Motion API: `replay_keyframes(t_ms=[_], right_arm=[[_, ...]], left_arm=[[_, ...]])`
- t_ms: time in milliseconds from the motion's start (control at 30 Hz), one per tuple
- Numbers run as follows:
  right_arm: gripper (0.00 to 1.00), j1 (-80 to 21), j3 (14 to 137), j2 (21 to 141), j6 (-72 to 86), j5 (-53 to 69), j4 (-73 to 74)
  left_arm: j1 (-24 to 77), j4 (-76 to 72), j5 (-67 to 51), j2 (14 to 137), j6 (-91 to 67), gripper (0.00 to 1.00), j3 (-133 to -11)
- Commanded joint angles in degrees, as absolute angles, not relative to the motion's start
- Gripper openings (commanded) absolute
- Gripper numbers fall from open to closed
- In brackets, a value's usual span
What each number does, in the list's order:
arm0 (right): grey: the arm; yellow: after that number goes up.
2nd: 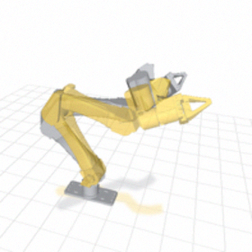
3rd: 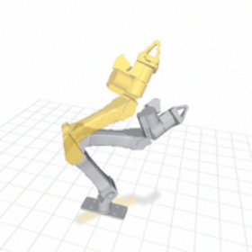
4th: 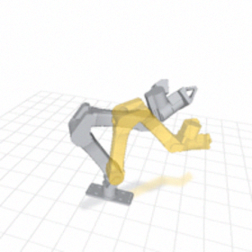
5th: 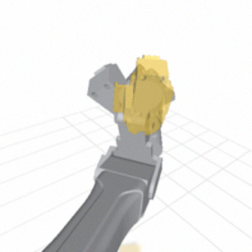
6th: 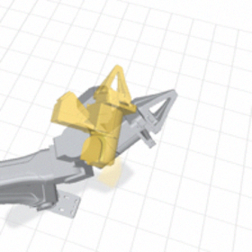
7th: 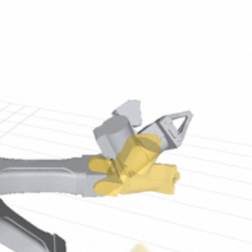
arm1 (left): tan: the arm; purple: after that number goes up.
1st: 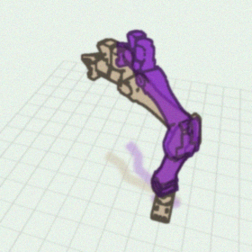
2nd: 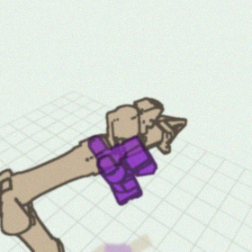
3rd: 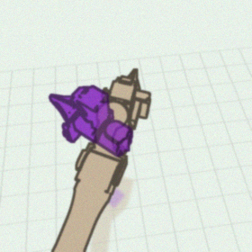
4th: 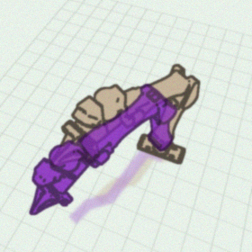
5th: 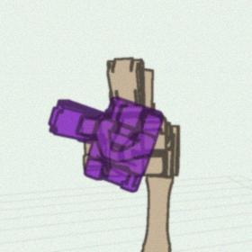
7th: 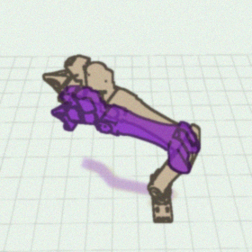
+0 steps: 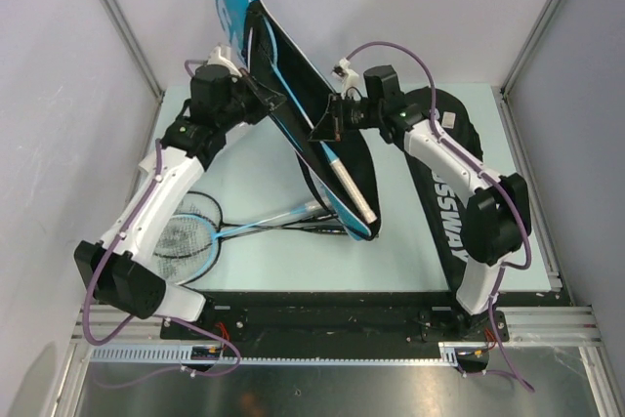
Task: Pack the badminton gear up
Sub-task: Place the racket in the racket bag, then pick up the racket from the center of the board.
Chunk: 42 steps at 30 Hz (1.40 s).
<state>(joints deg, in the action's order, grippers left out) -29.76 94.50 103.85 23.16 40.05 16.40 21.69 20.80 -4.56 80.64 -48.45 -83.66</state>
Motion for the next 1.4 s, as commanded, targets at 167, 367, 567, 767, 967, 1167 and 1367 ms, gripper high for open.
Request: replay_keyframes(t_ms=[167, 367, 567, 767, 967, 1167, 1367], right_arm=[[0.03, -26.95, 96.15, 102.75, 13.92, 30.37, 19.50], [0.34, -36.65, 92.81, 101.52, 14.77, 6.66, 19.51], [0.99, -27.78, 90.52, 88.90, 26.72, 39.01, 15.38], [1.00, -20.22, 89.32, 74.99, 21.18, 46.84, 18.29], [1.00, -19.68, 75.26, 67.05, 1.89, 14.27, 15.98], [0.90, -26.97, 69.00, 81.02, -22.82, 16.42, 10.30], [0.77, -34.26, 69.08, 91.66, -32.16, 27.84, 8.18]], left_arm=[[21.35, 22.95, -22.24, 80.86, -48.34, 0.00, -90.62], [26.28, 18.46, -12.25, 81.57, -52.38, 0.00, -91.32], [23.91, 18.37, -4.14, 82.09, -51.07, 0.00, -90.88], [21.54, 18.63, -1.41, 83.06, -42.03, 0.00, -91.67], [18.90, 23.54, -0.45, 78.33, -38.77, 0.00, -94.12], [18.72, 29.35, 10.97, 65.49, -31.66, 0.00, -95.09], [18.72, 35.06, 24.42, 55.74, -24.71, 0.00, -94.39]])
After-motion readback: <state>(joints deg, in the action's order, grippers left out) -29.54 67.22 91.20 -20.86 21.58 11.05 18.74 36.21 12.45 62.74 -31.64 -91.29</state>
